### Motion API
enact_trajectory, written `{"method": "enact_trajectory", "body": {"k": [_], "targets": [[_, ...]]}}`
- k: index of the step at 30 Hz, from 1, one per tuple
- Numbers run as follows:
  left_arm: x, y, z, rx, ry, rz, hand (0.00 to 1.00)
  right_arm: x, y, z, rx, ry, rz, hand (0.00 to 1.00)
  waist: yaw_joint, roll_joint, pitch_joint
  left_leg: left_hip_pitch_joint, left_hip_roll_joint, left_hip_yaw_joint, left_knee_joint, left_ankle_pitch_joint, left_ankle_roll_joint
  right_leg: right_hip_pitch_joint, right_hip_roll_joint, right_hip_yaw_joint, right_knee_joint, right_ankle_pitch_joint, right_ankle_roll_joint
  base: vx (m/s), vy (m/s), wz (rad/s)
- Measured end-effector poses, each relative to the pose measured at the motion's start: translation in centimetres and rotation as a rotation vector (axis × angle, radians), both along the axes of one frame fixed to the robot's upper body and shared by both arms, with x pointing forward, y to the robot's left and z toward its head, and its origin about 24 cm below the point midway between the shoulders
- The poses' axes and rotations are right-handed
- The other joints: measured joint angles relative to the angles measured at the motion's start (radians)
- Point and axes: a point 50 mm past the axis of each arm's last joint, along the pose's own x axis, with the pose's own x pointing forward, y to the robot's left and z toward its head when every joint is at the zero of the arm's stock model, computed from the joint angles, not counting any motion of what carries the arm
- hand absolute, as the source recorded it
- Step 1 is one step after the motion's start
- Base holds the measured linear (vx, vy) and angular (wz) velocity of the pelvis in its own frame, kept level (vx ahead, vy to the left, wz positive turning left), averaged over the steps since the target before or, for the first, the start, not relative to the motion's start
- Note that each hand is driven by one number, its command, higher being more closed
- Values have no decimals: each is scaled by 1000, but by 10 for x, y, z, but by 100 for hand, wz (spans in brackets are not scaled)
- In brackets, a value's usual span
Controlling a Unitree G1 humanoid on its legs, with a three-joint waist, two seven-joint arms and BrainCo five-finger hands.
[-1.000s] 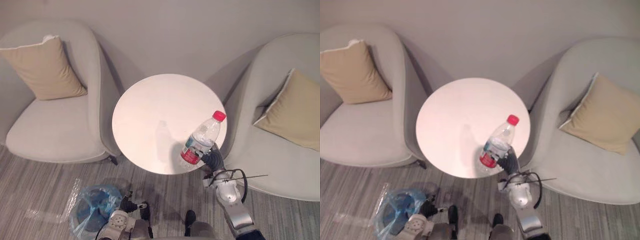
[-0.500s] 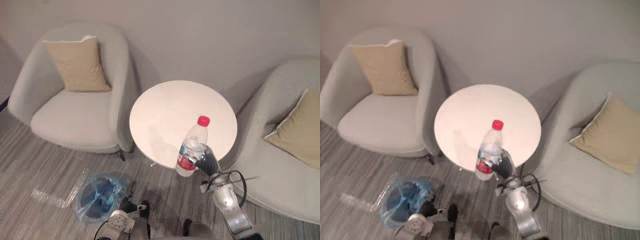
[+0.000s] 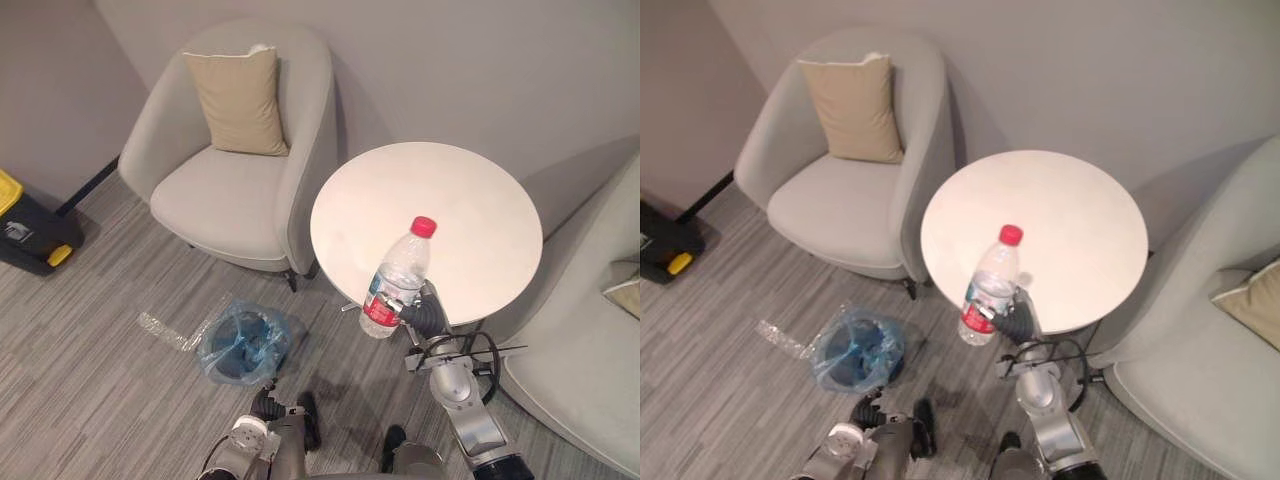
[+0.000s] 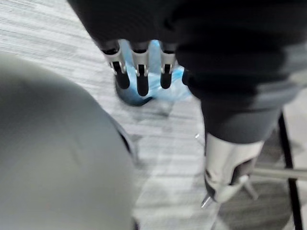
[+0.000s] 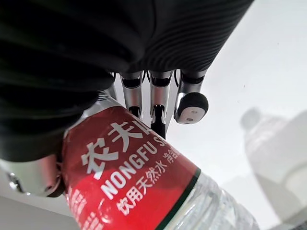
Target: Gather rubbish on tea table into small bin, then transfer packed bag to large trash can.
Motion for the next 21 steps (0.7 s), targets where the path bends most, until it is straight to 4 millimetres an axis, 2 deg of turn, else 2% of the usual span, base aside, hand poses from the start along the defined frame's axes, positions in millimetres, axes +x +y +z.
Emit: {"method": "enact_trajectory", "body": {"k": [1, 4, 6, 8, 9, 11, 12, 13, 14, 15, 16, 18, 20, 21], "targets": [[-1, 1, 0, -1, 3, 4, 0, 0, -2, -1, 8, 6, -16, 100, 1, -24, 2, 26, -31, -8, -85, 12, -9, 8, -5, -20, -20, 12, 20, 17, 107, 63], [-4, 11, -1, 25, 5, 9, 0, -3, 9, -6, 56, 31, -10, 100, 11, -80, -29, 46, -92, -49, -156, 54, 7, 42, -35, -35, -63, 29, 43, 28, 103, 60], [-6, 14, -1, 36, 9, 12, 0, -3, 20, -8, 78, 41, 21, 100, 18, -87, -37, 68, -114, -57, -186, 60, 16, 55, -48, -30, -63, 32, 47, 26, 119, 27], [-8, 19, -2, 47, 10, 20, 0, -2, 29, -12, 81, 60, 56, 100, 24, -93, -41, 72, -137, -59, -200, 61, 23, 54, -71, -31, -48, 17, 69, 1, 103, 15], [-8, 21, -2, 49, 11, 29, 0, 0, 30, -15, 76, 74, 62, 100, 23, -93, -40, 70, -147, -59, -197, 46, 34, 40, -88, -31, -17, -4, 78, -3, 111, 17], [-6, 23, -1, 48, 3, 43, 0, -2, 31, -26, 71, 123, 61, 100, 24, -104, -33, 66, -164, -63, -154, -12, 33, 24, -131, -28, 77, -60, 84, 11, 119, 18], [-6, 24, 0, 47, 1, 49, 0, -2, 32, -29, 67, 138, 63, 100, 25, -109, -30, 66, -171, -72, -134, -35, 37, 25, -146, -24, 110, -73, 81, 20, 91, 14], [-7, 26, -1, 51, 4, 54, 0, -3, 33, -32, 63, 151, 68, 100, 24, -111, -28, 69, -178, -88, -111, -58, 42, 21, -158, -4, 168, -83, 61, 41, 99, 21], [-9, 28, -1, 53, 10, 59, 0, -5, 33, -33, 58, 158, 73, 100, 14, -110, -26, 72, -178, -110, -99, -68, 50, -24, -162, 57, 274, -68, 13, 55, 106, 38], [-10, 29, -2, 52, 13, 68, 0, -6, 32, -34, 51, 163, 74, 100, 4, -107, -26, 77, -176, -133, -100, -70, 54, -72, -155, 109, 376, -42, -52, 99, 110, 62], [-10, 30, -2, 52, 15, 76, 0, -9, 29, -37, 46, 174, 69, 100, -6, -105, -24, 90, -173, -173, -105, -67, 62, -121, -133, 163, 450, -57, -67, 164, 49, 79], [-10, 32, -1, 54, 13, 88, 0, -14, 28, -42, 45, 200, 70, 100, -12, -112, -21, 107, -166, -240, -121, -58, 72, -150, -35, 228, 410, -128, -14, 240, -33, 96], [-11, 32, -2, 57, 21, 87, 0, -14, 28, -43, 45, 205, 75, 100, -17, -111, -20, 131, -167, -283, -132, -46, 63, -169, 36, 260, 323, -139, -8, 219, -57, 89], [-12, 32, -3, 56, 27, 85, 0, -15, 27, -44, 43, 209, 74, 100, -19, -112, -21, 142, -179, -308, -129, -43, 59, -163, 59, 269, 246, -121, -10, 248, -78, 97]]}}
